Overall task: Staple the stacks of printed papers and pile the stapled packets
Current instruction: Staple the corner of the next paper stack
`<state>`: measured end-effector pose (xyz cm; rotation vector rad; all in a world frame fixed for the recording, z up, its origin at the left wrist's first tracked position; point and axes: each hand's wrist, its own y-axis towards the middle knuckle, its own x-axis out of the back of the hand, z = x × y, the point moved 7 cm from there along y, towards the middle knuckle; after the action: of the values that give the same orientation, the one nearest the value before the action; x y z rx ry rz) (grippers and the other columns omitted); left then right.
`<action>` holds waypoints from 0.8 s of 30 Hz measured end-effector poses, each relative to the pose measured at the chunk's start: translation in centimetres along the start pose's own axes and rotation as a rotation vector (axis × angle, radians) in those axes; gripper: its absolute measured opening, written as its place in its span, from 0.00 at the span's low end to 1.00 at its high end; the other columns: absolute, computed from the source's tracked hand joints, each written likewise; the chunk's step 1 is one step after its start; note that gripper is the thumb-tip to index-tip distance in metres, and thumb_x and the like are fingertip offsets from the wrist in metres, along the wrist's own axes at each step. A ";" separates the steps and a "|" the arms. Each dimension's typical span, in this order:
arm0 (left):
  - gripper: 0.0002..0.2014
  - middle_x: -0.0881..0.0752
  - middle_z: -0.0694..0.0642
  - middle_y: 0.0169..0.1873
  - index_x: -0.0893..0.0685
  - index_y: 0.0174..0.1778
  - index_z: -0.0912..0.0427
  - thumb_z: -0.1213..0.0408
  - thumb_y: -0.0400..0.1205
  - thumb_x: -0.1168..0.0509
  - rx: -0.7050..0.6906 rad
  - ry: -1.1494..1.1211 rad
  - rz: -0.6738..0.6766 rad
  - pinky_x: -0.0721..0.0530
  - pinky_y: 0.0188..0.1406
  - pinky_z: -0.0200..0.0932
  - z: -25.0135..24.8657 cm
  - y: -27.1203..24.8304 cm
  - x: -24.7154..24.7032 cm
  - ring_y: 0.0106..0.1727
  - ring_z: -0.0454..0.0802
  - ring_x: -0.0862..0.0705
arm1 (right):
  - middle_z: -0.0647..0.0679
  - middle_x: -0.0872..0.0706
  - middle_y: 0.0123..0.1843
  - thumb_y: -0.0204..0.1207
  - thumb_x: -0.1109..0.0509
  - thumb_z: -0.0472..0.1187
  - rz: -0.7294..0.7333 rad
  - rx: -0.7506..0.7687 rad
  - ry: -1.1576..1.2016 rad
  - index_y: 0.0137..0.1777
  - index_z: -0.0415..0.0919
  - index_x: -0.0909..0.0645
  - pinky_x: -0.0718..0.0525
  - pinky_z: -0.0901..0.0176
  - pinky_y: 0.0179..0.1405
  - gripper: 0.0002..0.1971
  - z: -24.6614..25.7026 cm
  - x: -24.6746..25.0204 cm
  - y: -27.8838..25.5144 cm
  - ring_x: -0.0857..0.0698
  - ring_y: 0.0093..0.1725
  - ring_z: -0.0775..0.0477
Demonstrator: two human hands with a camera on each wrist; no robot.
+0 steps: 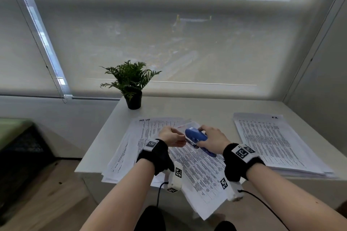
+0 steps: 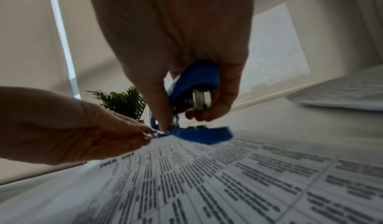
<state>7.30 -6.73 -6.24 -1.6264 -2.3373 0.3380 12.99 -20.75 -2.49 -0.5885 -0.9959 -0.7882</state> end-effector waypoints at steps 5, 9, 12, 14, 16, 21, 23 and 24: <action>0.06 0.17 0.64 0.31 0.21 0.37 0.67 0.77 0.79 0.34 0.018 0.074 -0.063 0.13 0.21 0.36 0.2 0.2 0.5 0.19 0.46 0.15 | 0.41 0.15 0.61 0.70 0.25 0.41 0.021 0.012 0.021 0.69 0.44 0.25 0.20 0.54 0.57 0.27 0.2 -0.6 0.3 0.16 0.57 0.41; 0.10 0.15 0.62 0.30 0.20 0.32 0.65 0.75 0.80 0.34 -0.076 0.311 -0.197 0.11 0.38 0.45 -0.4 0.6 1.4 0.30 0.52 0.15 | 0.41 0.15 0.63 0.72 0.27 0.41 0.016 0.011 -0.003 0.69 0.44 0.25 0.20 0.54 0.58 0.25 -0.3 -0.9 0.2 0.17 0.59 0.40; 0.11 0.15 0.60 0.29 0.19 0.31 0.62 0.74 0.81 0.36 -0.125 0.398 -0.247 0.10 0.47 0.52 -0.7 0.7 2.8 0.29 0.51 0.16 | 0.40 0.16 0.63 0.73 0.28 0.39 -0.012 -0.028 0.025 0.70 0.42 0.25 0.20 0.53 0.59 0.24 -1.5 -1.0 0.1 0.17 0.60 0.40; 0.11 0.12 0.62 0.33 0.20 0.32 0.59 0.72 0.81 0.36 -0.162 0.428 -0.302 0.11 0.51 0.53 -1.1 0.4 3.8 0.34 0.55 0.13 | 0.40 0.16 0.64 0.73 0.28 0.38 -0.050 -0.051 0.005 0.70 0.43 0.27 0.21 0.55 0.58 0.25 -2.1 -1.0 0.3 0.17 0.61 0.40; 0.07 0.10 0.64 0.41 0.17 0.39 0.61 0.69 0.82 0.37 -0.228 0.510 -0.341 0.13 0.53 0.52 -2.0 -0.2 4.1 0.44 0.59 0.11 | 0.40 0.17 0.65 0.72 0.27 0.38 -0.089 -0.058 -0.009 0.71 0.43 0.28 0.22 0.57 0.58 0.27 -2.3 -1.2 0.6 0.18 0.62 0.40; 0.07 0.16 0.58 0.48 0.15 0.51 0.62 0.65 0.83 0.37 -0.456 0.637 -0.420 0.19 0.53 0.45 -5.2 -3.8 1.9 0.50 0.55 0.16 | 0.40 0.22 0.71 0.77 0.31 0.43 -0.057 -0.026 0.022 0.76 0.43 0.31 0.24 0.52 0.68 0.27 -2.1 -1.2 0.9 0.22 0.69 0.39; 0.07 0.19 0.54 0.47 0.16 0.51 0.60 0.64 0.83 0.38 -0.572 0.654 -0.424 0.20 0.52 0.44 -6.6 -5.8 -0.4 0.48 0.52 0.18 | 0.42 0.26 0.73 0.80 0.33 0.44 -0.112 -0.019 0.094 0.77 0.45 0.32 0.28 0.51 0.73 0.26 -2.6 0.6 -0.4 0.25 0.71 0.41; 0.06 0.19 0.53 0.46 0.17 0.51 0.60 0.64 0.84 0.38 -0.644 0.636 -0.409 0.19 0.50 0.44 -7.3 -7.0 -2.0 0.46 0.51 0.18 | 0.42 0.27 0.72 0.80 0.34 0.44 -0.165 -0.011 0.141 0.77 0.46 0.31 0.28 0.51 0.73 0.25 -3.1 1.9 -1.4 0.25 0.71 0.43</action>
<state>4.44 -10.75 2.78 -1.1457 -2.2579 -0.9563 14.05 -24.44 -1.98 -0.4572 -0.9182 -0.9687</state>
